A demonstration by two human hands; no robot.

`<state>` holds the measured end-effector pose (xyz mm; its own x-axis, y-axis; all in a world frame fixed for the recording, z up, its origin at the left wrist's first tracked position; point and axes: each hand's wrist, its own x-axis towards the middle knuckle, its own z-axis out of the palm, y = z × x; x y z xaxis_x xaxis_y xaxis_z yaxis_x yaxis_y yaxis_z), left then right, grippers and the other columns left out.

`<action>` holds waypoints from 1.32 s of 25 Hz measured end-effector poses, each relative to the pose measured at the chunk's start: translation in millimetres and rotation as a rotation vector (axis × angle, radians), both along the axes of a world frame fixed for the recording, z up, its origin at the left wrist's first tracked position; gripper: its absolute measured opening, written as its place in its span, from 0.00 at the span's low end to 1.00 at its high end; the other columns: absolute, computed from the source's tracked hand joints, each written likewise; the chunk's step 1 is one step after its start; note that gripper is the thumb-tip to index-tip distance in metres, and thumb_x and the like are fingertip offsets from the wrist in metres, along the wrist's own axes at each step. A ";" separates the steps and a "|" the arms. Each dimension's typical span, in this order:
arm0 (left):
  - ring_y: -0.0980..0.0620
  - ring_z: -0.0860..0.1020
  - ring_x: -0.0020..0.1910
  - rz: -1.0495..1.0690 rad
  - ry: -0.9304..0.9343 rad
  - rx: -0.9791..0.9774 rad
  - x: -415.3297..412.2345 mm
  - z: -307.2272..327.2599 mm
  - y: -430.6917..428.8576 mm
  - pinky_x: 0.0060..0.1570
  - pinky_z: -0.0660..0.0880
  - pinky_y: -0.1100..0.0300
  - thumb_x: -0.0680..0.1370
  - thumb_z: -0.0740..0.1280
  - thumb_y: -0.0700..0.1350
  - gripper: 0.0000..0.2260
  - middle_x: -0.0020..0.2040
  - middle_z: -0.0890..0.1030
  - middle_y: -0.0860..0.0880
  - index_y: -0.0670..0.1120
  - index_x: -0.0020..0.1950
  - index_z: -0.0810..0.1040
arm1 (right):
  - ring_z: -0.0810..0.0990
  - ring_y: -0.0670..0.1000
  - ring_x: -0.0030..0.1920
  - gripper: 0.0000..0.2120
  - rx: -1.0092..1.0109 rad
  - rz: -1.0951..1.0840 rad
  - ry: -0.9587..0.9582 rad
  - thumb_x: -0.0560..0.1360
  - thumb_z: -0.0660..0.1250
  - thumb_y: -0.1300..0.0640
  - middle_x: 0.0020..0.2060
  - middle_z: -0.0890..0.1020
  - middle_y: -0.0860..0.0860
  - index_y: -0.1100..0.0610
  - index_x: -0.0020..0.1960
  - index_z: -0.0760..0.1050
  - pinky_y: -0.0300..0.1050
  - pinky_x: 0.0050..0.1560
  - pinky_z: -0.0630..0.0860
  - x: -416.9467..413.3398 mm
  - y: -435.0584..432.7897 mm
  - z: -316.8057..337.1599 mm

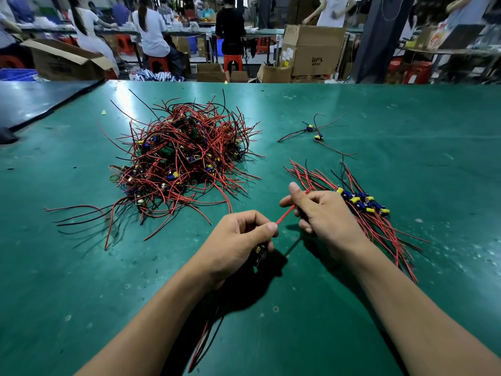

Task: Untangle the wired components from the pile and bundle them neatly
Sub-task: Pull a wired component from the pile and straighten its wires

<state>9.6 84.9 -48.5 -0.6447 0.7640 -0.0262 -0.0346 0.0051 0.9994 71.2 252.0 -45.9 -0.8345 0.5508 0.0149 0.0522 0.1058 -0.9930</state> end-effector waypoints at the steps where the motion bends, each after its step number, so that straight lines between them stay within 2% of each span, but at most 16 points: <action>1: 0.55 0.72 0.25 -0.007 -0.005 0.000 -0.3 0.2 -0.7 0.28 0.69 0.67 0.79 0.66 0.39 0.06 0.30 0.79 0.48 0.41 0.41 0.77 | 0.63 0.46 0.20 0.22 -0.095 -0.042 0.015 0.81 0.64 0.45 0.25 0.71 0.47 0.63 0.41 0.83 0.34 0.21 0.59 -1.2 -1.5 1.1; 5: 0.52 0.72 0.27 -0.034 -0.023 -0.007 -2.1 0.8 -3.9 0.29 0.69 0.65 0.78 0.68 0.41 0.06 0.31 0.79 0.47 0.42 0.41 0.78 | 0.58 0.44 0.16 0.28 -0.814 0.025 -0.020 0.83 0.59 0.46 0.25 0.70 0.49 0.60 0.31 0.78 0.34 0.17 0.53 -1.7 -2.0 14.3; 7: 0.51 0.73 0.28 -0.045 -0.037 -0.010 -2.4 1.7 -5.1 0.30 0.70 0.64 0.77 0.69 0.42 0.06 0.31 0.80 0.46 0.43 0.40 0.79 | 0.58 0.44 0.15 0.25 -0.983 0.100 -0.042 0.80 0.61 0.49 0.27 0.71 0.49 0.59 0.28 0.75 0.35 0.17 0.52 2.4 2.4 20.0; 9: 0.50 0.74 0.28 -0.055 -0.075 -0.008 -2.0 3.2 -5.6 0.29 0.71 0.63 0.75 0.70 0.43 0.06 0.32 0.80 0.44 0.44 0.39 0.81 | 0.58 0.43 0.15 0.20 -1.024 0.158 -0.047 0.76 0.64 0.50 0.27 0.71 0.48 0.59 0.28 0.75 0.35 0.15 0.53 5.4 1.9 21.8; 12: 0.50 0.77 0.27 0.004 -0.137 -0.005 -1.8 5.0 -5.5 0.27 0.73 0.64 0.76 0.69 0.42 0.05 0.33 0.82 0.42 0.41 0.41 0.81 | 0.60 0.43 0.17 0.27 -0.965 0.192 -0.033 0.78 0.62 0.41 0.27 0.70 0.48 0.61 0.36 0.82 0.34 0.17 0.57 2.1 -4.4 19.9; 15: 0.48 0.81 0.29 0.162 -0.218 0.025 -3.8 6.2 -3.0 0.27 0.76 0.63 0.78 0.67 0.41 0.06 0.37 0.84 0.41 0.40 0.44 0.78 | 0.65 0.44 0.21 0.33 -0.735 0.150 -0.076 0.77 0.57 0.32 0.30 0.75 0.50 0.62 0.50 0.82 0.36 0.21 0.64 -2.9 -10.2 10.2; 17: 0.48 0.83 0.32 0.260 -0.315 0.092 -8.2 7.8 -2.0 0.28 0.78 0.62 0.78 0.67 0.42 0.06 0.40 0.85 0.41 0.40 0.44 0.77 | 0.68 0.45 0.21 0.24 -0.474 0.147 -0.116 0.82 0.59 0.41 0.31 0.78 0.51 0.62 0.52 0.81 0.35 0.22 0.66 -1.7 -15.3 2.6; 19: 0.50 0.83 0.33 0.325 -0.391 0.150 -13.1 10.1 -3.6 0.30 0.79 0.61 0.79 0.66 0.42 0.05 0.42 0.85 0.42 0.41 0.45 0.77 | 0.71 0.45 0.24 0.11 -0.096 0.249 -0.138 0.81 0.66 0.52 0.31 0.79 0.49 0.59 0.53 0.82 0.36 0.25 0.68 3.1 -20.4 -2.1; 21: 0.50 0.84 0.35 0.365 -0.453 0.215 -17.1 11.4 -5.3 0.32 0.81 0.60 0.79 0.66 0.42 0.05 0.44 0.85 0.41 0.41 0.47 0.76 | 0.78 0.45 0.32 0.06 0.245 0.366 -0.141 0.76 0.73 0.53 0.35 0.82 0.49 0.53 0.51 0.84 0.39 0.36 0.76 6.8 -22.5 -3.0; 22: 0.49 0.84 0.36 0.384 -0.482 0.248 -18.4 12.1 -6.4 0.32 0.81 0.60 0.79 0.66 0.42 0.05 0.44 0.85 0.41 0.40 0.48 0.76 | 0.79 0.45 0.36 0.07 0.321 0.401 -0.156 0.73 0.76 0.51 0.38 0.83 0.48 0.52 0.49 0.84 0.42 0.43 0.79 7.7 -23.3 -2.7; 23: 0.49 0.85 0.36 0.403 -0.506 0.275 -19.4 13.0 -7.5 0.32 0.81 0.60 0.79 0.66 0.41 0.05 0.43 0.85 0.40 0.40 0.48 0.75 | 0.80 0.46 0.37 0.09 0.327 0.421 -0.165 0.71 0.78 0.48 0.37 0.83 0.48 0.51 0.47 0.84 0.44 0.46 0.80 9.6 -26.1 -1.2; 26: 0.49 0.84 0.35 0.433 -0.578 0.331 -20.5 14.8 -8.5 0.30 0.79 0.62 0.79 0.66 0.41 0.05 0.41 0.85 0.41 0.40 0.45 0.76 | 0.73 0.41 0.29 0.20 0.347 0.334 -0.120 0.67 0.73 0.33 0.29 0.78 0.45 0.50 0.42 0.80 0.37 0.32 0.73 11.8 -36.1 0.0; 28: 0.49 0.84 0.36 0.417 -0.590 0.358 -21.3 13.7 -7.4 0.32 0.80 0.60 0.79 0.66 0.41 0.05 0.41 0.85 0.42 0.42 0.43 0.76 | 0.71 0.43 0.26 0.23 0.322 0.206 -0.046 0.70 0.67 0.30 0.27 0.75 0.46 0.51 0.38 0.77 0.38 0.28 0.69 8.8 -41.5 -1.9; 30: 0.48 0.85 0.39 0.390 -0.589 0.387 -21.3 12.6 -6.9 0.37 0.82 0.57 0.78 0.66 0.41 0.05 0.42 0.85 0.42 0.43 0.43 0.77 | 0.69 0.47 0.24 0.22 0.135 0.167 0.077 0.77 0.66 0.37 0.26 0.72 0.48 0.52 0.34 0.74 0.39 0.25 0.66 4.2 -43.2 -0.7; 32: 0.45 0.85 0.45 0.340 -0.600 0.418 -22.3 11.9 -8.6 0.42 0.82 0.53 0.77 0.67 0.39 0.01 0.46 0.85 0.41 0.43 0.47 0.78 | 0.67 0.48 0.23 0.17 -0.122 0.186 0.181 0.76 0.68 0.46 0.28 0.73 0.51 0.52 0.32 0.74 0.39 0.23 0.63 1.8 -42.8 4.4; 33: 0.44 0.85 0.48 0.296 -0.612 0.430 -22.4 11.9 -9.5 0.44 0.82 0.52 0.74 0.66 0.36 0.05 0.48 0.85 0.41 0.42 0.49 0.77 | 0.66 0.48 0.23 0.15 -0.207 0.205 0.209 0.74 0.68 0.47 0.29 0.73 0.51 0.52 0.32 0.75 0.38 0.23 0.62 2.9 -41.5 7.4</action>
